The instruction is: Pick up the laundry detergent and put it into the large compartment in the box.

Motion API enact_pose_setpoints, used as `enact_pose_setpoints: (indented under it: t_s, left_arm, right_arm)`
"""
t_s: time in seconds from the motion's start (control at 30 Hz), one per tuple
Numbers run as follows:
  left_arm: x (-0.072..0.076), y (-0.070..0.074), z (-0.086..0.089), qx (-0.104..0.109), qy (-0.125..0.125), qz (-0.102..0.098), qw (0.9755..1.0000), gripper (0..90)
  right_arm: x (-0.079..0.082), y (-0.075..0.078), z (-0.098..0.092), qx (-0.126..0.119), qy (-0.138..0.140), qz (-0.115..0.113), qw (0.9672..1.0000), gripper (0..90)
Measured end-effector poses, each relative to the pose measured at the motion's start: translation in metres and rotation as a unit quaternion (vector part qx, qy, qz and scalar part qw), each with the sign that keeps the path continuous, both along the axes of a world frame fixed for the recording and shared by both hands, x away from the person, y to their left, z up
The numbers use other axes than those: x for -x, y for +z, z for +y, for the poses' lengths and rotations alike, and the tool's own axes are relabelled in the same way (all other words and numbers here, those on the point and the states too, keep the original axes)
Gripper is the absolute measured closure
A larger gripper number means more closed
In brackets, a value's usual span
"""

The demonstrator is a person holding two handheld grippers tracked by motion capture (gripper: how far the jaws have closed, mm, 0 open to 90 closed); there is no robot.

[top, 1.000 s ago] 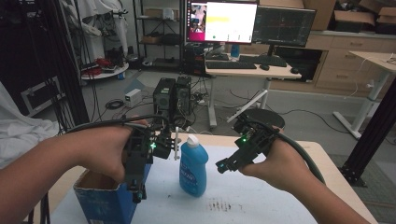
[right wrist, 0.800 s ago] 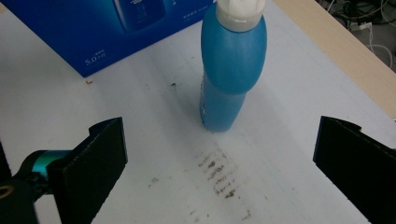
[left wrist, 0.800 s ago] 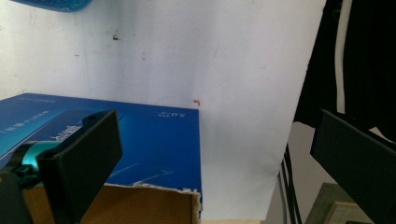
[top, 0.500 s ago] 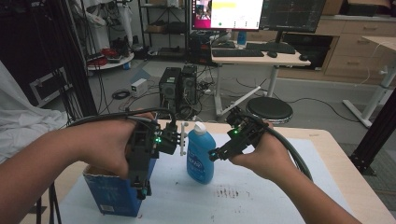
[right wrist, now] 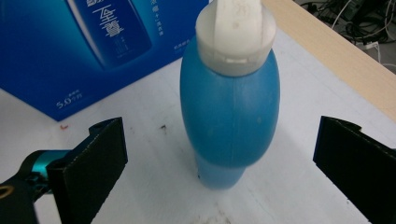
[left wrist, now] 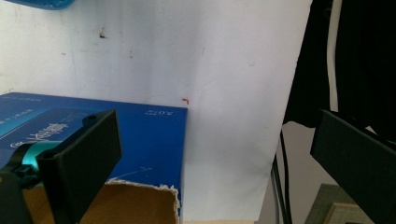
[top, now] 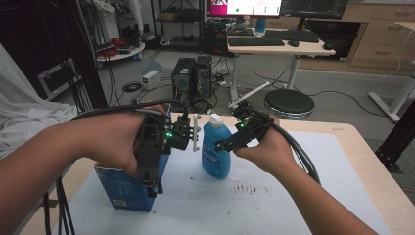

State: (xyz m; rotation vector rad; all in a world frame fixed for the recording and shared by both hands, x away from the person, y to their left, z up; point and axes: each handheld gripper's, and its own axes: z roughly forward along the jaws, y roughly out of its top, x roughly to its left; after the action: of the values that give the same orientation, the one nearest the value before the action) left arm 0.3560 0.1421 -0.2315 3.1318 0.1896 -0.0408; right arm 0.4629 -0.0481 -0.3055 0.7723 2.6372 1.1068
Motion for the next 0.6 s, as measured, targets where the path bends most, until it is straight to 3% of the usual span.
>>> enact_pose_setpoints:
  t_s: [0.13,0.6]
  left_arm:
    - [0.0,-0.001,0.001,-0.004,0.002,0.001,1.0,2.1]
    - [-0.002,0.0,0.002,0.0,0.0,0.001,1.0,2.1]
  right_arm:
    - [-0.008,-0.01,0.007,-0.016,-0.012,-0.004,0.9998,1.8]
    - [-0.019,-0.029,0.02,-0.027,-0.02,-0.001,0.9994,1.8]
